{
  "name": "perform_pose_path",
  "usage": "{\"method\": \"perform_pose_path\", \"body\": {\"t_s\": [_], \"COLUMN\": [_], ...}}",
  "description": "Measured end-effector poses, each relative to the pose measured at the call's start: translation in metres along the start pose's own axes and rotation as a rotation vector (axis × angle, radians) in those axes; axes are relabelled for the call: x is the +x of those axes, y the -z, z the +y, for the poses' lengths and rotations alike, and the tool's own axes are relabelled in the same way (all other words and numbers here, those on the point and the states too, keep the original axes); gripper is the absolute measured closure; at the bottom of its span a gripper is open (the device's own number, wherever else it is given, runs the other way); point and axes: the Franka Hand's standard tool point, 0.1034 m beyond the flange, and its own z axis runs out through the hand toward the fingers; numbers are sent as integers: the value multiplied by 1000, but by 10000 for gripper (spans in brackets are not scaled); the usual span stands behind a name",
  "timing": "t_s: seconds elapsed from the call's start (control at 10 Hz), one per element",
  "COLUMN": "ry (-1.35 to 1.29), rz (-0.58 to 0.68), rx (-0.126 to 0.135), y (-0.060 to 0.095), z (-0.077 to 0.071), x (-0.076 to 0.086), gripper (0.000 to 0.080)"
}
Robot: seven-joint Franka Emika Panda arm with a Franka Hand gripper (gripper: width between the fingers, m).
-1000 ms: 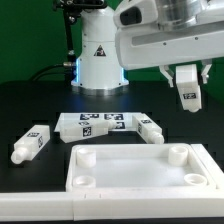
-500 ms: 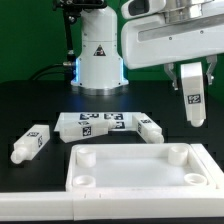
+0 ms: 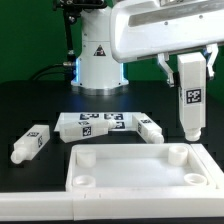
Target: Assemble desk
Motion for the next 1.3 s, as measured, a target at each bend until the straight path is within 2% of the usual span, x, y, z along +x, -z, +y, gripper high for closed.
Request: {"method": "perform_pose_path", "body": {"t_s": [0.2,0.3,0.4,0.7,0.9,1.3], "ry": [116,185,213,208,209,213], "rz": [-26,-28,-19,-26,-29,-39], "rx": [-9,-10,-5,-5,-5,-5], "y": [-9,-14,-17,-19,-30,-40], "z": [7,9,3,4,3,2], "x": [-3,12,20,16,7,-1], "gripper": [515,515,515,515,515,515]}}
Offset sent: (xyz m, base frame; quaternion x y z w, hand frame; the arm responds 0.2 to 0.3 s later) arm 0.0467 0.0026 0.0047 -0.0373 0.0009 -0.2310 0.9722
